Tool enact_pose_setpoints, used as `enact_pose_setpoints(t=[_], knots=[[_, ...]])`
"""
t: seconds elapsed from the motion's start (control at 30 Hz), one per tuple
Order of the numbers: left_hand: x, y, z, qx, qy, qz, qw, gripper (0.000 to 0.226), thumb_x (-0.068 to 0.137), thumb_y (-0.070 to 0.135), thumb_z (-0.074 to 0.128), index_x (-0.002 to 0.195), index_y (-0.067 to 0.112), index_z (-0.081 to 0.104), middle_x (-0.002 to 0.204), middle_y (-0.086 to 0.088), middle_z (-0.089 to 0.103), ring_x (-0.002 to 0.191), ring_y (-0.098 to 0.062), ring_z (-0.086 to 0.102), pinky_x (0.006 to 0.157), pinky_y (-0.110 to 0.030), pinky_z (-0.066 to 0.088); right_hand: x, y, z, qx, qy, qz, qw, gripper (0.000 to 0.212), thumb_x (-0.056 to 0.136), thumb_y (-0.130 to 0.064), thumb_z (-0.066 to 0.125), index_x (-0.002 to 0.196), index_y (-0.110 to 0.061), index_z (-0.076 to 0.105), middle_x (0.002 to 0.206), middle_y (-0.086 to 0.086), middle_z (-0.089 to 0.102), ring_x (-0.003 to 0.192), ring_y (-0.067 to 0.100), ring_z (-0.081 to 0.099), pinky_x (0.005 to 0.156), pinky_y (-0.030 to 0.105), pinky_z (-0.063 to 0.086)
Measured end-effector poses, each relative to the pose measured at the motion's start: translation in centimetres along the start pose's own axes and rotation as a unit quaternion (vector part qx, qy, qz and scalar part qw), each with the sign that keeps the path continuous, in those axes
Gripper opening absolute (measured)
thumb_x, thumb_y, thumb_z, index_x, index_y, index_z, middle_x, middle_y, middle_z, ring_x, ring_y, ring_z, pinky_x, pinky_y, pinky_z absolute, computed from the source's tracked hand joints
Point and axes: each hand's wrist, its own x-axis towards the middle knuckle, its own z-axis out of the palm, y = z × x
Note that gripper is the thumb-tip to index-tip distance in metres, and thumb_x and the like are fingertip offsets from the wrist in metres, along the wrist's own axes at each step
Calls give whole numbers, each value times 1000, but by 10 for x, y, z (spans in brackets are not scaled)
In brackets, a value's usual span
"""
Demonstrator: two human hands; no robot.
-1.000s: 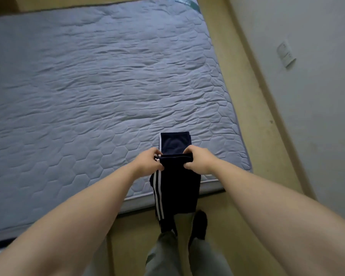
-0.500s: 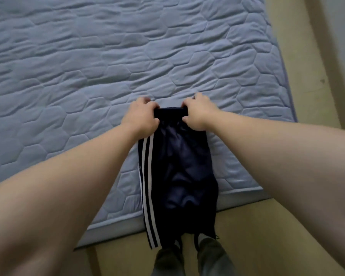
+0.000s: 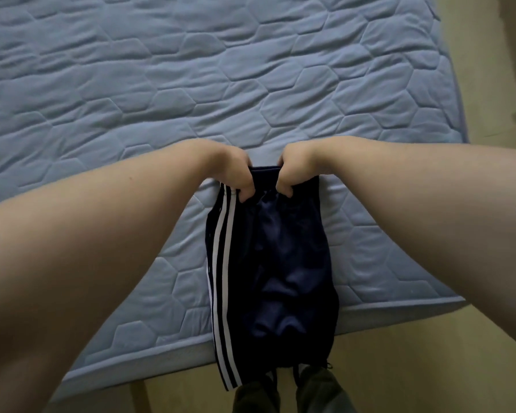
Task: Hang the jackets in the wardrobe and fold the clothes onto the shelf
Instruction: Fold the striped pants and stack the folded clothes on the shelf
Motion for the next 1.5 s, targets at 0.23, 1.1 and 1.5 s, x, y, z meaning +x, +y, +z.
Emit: enact_pose_setpoints(t=[0.23,1.1,1.5], knots=[[-23,-7,-74,-22,120,-6,992,28,77,20,74,101,14,61,98,-7,62,86,-26,59,70,-33,48,-22,-15,-69,-25,174,-44,983,24,74,-19,63,96,-11,62,101,7,66,89,31,61,61,28,42],[-113,7,254,87,529,61,842,20,69,11,72,88,14,66,94,-6,64,93,-30,61,77,-39,37,-115,0,221,-125,394,-161,896,28,66,2,66,92,-10,61,79,10,52,71,31,48,56,36,25],[-100,11,285,193,390,-4,900,61,89,34,62,144,18,40,144,-7,43,129,-26,33,108,-43,34,-109,18,265,-177,301,-91,933,75,75,-33,72,141,-20,39,137,12,41,122,32,41,99,45,34]])
